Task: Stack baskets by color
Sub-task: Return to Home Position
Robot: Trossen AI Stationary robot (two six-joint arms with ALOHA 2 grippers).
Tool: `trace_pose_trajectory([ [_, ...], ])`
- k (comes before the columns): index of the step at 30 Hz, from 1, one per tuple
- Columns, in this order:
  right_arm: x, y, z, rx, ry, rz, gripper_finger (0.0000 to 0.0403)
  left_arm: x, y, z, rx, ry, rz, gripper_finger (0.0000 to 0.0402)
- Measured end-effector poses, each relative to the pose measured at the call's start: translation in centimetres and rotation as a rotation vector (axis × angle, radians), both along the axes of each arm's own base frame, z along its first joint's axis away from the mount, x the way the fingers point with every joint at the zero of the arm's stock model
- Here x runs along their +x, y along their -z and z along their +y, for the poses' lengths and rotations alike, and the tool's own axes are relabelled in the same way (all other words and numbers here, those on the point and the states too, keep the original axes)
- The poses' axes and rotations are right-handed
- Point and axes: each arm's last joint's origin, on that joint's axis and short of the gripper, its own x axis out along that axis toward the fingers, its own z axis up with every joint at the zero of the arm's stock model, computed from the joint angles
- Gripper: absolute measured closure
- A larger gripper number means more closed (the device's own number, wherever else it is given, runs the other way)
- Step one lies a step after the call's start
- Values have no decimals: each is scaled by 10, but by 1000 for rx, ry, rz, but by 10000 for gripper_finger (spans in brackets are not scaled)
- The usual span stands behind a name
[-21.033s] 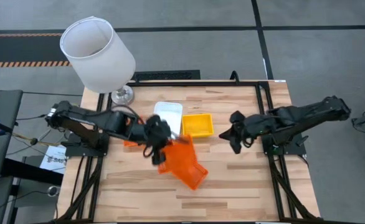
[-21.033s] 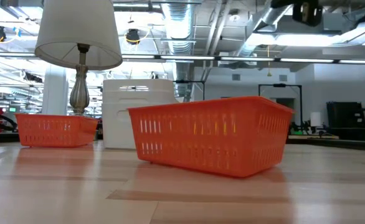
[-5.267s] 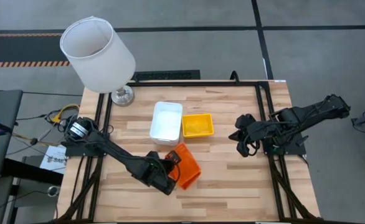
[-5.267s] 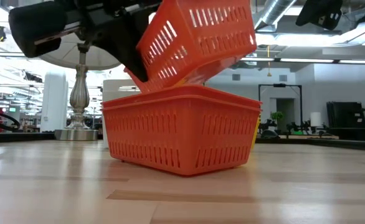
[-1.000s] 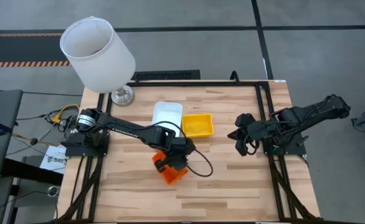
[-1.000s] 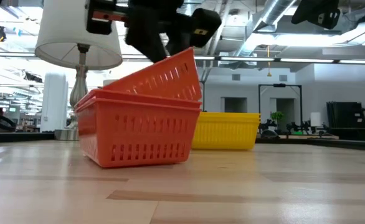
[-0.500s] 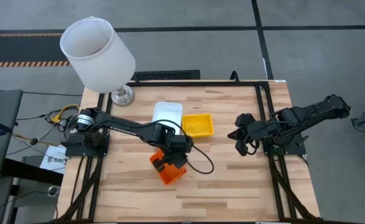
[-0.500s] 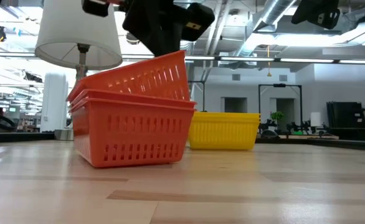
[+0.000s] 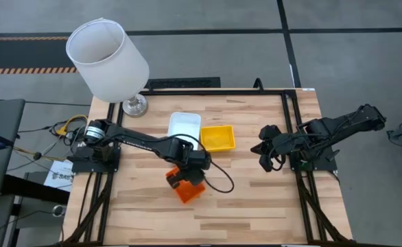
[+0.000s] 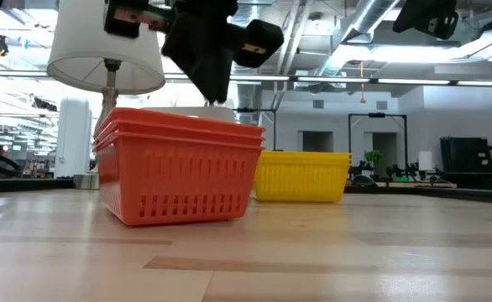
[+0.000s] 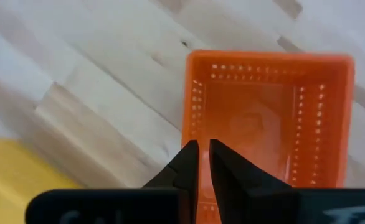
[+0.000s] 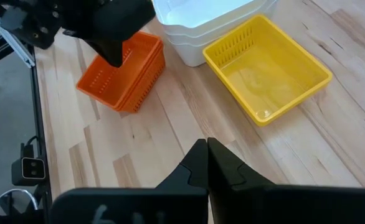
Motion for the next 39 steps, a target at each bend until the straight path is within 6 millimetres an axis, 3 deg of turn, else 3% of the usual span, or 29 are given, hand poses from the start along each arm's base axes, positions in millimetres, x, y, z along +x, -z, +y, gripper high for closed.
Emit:
trace_pose_trajectory([
  [3,0,0,0,0,0,0,390,3,-25,2,-48,-115,-45,381],
  [12,9,-14,-2,-83,-27,-139,390,-15,-140,11,-209,-484,-323,397],
  [17,6,-68,-4,-212,-147,-338,390,-50,-204,19,-246,-636,-546,395],
  [21,-12,-123,-11,-400,-239,-470,390,-98,-255,33,-181,-803,-772,395],
  [24,-31,-155,-20,-597,-300,-526,390,-135,-276,44,-171,-972,-870,395],
  [27,-49,-171,-27,-634,-282,-549,390,-174,-287,53,-205,-1119,-913,395],
  [32,-70,-163,-37,-535,-212,-538,390,-217,-282,60,-265,-1220,-963,395],
  [36,-88,-138,-42,-452,-155,-564,390,-233,-255,59,-317,-1253,-993,395],
  [39,-105,-115,-45,-400,-136,-596,390,-234,-220,57,-343,-1257,-1005,395],
])
